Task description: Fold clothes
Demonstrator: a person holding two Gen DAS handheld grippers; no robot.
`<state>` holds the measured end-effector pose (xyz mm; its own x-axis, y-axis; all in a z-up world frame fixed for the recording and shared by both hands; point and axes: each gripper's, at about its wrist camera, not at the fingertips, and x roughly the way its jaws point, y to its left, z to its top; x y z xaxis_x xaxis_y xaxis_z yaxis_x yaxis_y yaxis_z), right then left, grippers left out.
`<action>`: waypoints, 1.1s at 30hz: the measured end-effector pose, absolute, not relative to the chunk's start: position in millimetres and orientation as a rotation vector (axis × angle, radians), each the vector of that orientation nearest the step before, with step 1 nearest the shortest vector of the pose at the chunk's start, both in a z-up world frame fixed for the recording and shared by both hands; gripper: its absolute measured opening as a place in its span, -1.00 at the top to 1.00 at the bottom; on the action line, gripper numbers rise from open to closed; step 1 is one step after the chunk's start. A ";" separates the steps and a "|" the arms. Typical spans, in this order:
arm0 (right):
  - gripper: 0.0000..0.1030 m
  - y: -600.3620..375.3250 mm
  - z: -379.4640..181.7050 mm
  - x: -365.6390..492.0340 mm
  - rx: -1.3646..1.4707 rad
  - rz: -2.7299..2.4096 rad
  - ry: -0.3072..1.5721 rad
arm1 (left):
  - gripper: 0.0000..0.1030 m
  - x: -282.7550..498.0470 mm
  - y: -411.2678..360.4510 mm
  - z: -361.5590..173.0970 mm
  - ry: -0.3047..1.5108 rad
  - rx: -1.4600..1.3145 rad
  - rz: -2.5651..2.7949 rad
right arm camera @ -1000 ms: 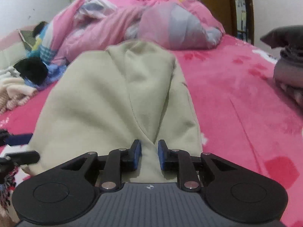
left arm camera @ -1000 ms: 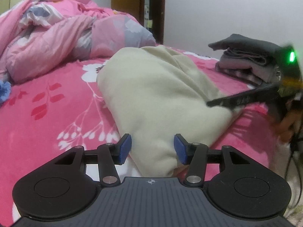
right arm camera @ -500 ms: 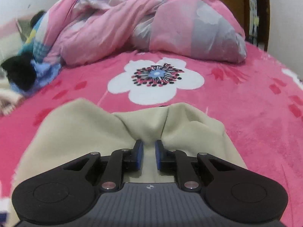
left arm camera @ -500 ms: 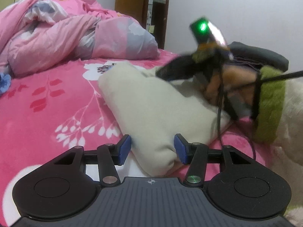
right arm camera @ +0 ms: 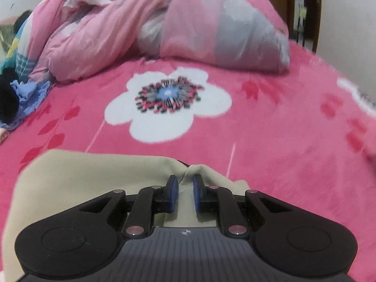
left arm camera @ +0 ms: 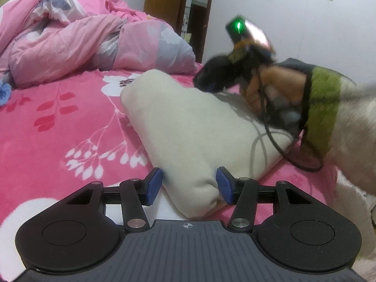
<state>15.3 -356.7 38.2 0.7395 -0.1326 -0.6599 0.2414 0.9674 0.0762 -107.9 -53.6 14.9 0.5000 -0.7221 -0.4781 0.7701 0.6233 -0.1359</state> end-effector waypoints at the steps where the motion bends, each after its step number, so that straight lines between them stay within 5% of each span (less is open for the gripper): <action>1: 0.69 -349.5 51.3 5.9 0.177 -0.161 0.668 | -0.03 -107.6 -53.2 14.7 0.532 0.095 -0.903; 6: 0.69 -300.3 87.2 -14.9 0.138 0.126 0.594 | -0.03 -108.0 -53.5 15.5 0.536 0.093 -0.898; 12: 0.74 -303.1 14.1 46.2 0.205 0.106 0.787 | -0.03 -106.6 -52.6 17.7 0.537 0.087 -0.874; 26: 0.69 -278.1 12.0 21.9 0.157 0.242 0.671 | -0.03 -106.9 -53.3 17.7 0.548 0.082 -0.844; 33: 0.66 -291.8 58.8 -19.5 0.202 0.170 0.614 | -0.03 -110.1 -55.1 19.2 0.549 0.103 -0.843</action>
<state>-19.5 -291.8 58.8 0.8047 0.2170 -0.5526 -0.0974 0.9665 0.2376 -110.1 -55.1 19.2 0.5356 -0.6807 -0.4998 0.7323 0.6691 -0.1265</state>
